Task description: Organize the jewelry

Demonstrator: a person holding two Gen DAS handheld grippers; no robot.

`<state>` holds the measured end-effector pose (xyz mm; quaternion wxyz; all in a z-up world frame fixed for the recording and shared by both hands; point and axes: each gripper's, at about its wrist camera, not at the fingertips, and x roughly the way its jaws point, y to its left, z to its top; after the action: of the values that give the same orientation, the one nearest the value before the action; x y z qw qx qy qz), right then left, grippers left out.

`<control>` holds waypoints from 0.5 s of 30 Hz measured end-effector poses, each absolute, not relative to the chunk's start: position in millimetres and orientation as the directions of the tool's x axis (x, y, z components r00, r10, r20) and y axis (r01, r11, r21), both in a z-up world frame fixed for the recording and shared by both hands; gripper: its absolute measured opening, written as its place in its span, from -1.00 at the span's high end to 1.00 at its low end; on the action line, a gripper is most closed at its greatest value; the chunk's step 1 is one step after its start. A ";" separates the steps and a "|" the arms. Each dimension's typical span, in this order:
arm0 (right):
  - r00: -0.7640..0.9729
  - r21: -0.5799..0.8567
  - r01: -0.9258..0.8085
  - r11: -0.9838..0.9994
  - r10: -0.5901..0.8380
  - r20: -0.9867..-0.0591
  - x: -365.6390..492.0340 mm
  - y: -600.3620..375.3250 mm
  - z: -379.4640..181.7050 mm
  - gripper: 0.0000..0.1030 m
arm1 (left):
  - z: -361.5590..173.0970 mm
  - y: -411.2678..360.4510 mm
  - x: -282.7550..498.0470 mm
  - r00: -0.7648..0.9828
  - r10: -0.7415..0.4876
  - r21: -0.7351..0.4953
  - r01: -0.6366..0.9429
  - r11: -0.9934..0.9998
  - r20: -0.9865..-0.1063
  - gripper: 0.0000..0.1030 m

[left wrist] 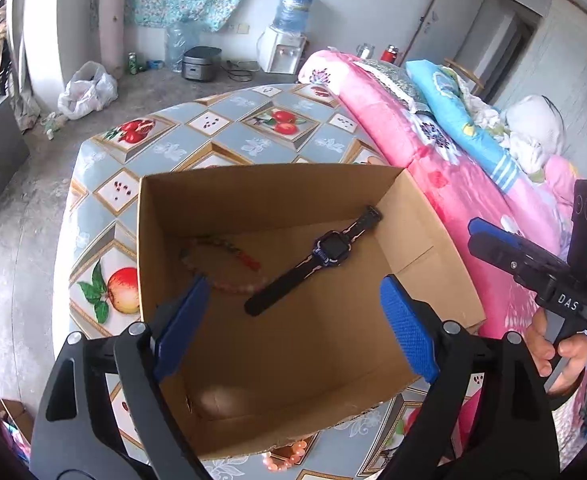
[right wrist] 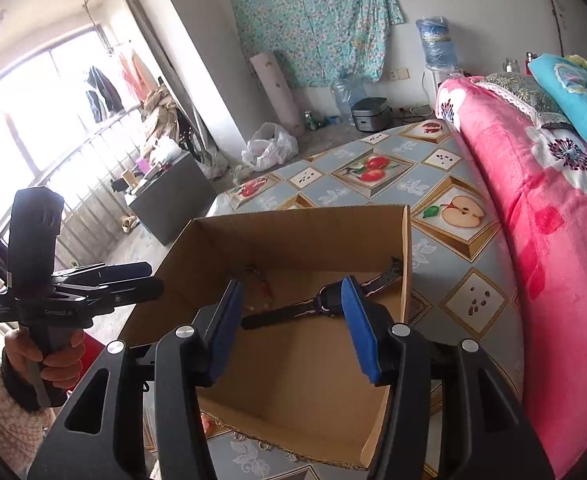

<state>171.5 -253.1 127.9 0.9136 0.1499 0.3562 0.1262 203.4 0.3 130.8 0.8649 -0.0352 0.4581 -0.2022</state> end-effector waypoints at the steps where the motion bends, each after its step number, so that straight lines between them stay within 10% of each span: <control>1: 0.708 0.368 -0.126 0.921 0.343 -0.617 172.2 -252.5 127.9 0.02 | 129.2 0.7 203.1 0.500 -0.384 -0.250 0.316 0.915 -0.776 -0.62; 15: 0.641 0.316 -0.115 0.942 0.314 -0.701 183.2 -233.2 124.9 0.00 | 125.7 7.7 190.3 0.555 -0.326 -0.171 0.314 0.934 -0.765 -0.62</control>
<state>183.2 -233.2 124.9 0.8974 0.1222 0.4067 0.1193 190.3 7.7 125.7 0.8817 -0.0072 0.4356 -0.1813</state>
